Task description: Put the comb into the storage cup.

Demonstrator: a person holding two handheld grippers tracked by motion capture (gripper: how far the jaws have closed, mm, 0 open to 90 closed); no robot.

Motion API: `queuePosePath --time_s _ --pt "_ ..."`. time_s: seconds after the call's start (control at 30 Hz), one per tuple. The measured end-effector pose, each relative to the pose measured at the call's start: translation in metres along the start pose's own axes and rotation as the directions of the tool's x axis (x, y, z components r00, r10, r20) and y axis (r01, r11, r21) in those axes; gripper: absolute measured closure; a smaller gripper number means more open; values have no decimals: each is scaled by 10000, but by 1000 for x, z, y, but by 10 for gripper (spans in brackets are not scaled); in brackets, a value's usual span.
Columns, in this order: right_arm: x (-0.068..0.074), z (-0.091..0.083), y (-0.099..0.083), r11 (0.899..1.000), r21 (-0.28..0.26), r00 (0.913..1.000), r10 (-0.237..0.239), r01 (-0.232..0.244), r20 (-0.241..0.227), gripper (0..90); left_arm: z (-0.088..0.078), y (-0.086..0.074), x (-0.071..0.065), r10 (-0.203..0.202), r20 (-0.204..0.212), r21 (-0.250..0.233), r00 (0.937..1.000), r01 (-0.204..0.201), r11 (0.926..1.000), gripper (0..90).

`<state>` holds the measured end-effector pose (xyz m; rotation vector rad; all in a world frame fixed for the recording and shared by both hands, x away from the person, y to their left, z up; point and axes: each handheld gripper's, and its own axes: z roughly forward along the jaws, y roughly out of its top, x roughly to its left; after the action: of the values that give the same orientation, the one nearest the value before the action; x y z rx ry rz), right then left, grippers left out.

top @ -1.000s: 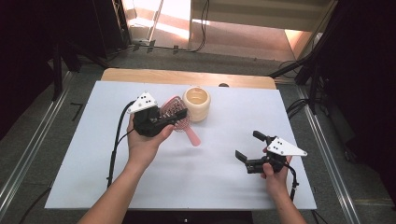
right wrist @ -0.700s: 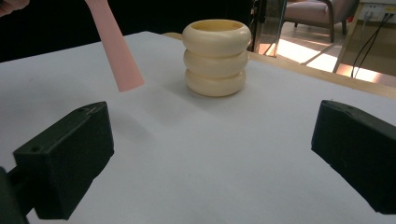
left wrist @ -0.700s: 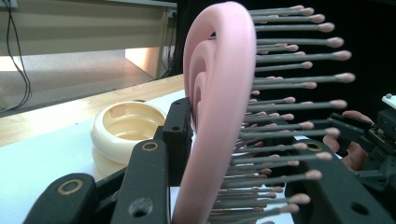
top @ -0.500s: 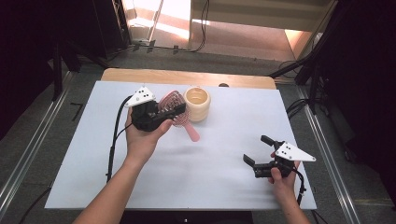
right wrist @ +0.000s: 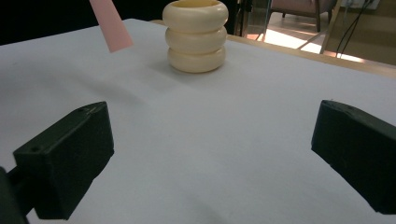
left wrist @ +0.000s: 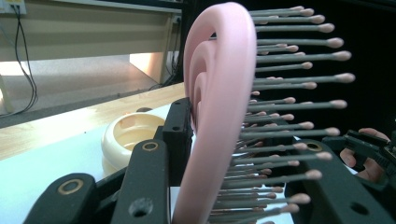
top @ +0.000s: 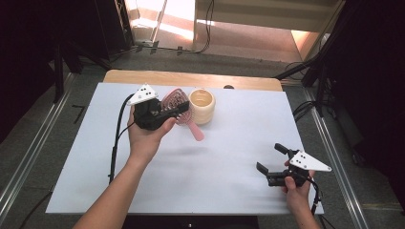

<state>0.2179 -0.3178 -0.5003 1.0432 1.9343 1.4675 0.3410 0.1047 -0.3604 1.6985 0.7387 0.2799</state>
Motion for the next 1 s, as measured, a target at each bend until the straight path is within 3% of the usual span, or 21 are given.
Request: queuePosePath --time_s 0.5,1.0 --pt "-6 -5 -7 9999 -56 9995 138 -136 288 0 8 16 4 83 64 -40 9999 -83 10000 638" --pt "-6 -5 -8 9999 -72 9997 140 -139 185 0 17 30 13 158 9 -199 9999 -158 9997 639"
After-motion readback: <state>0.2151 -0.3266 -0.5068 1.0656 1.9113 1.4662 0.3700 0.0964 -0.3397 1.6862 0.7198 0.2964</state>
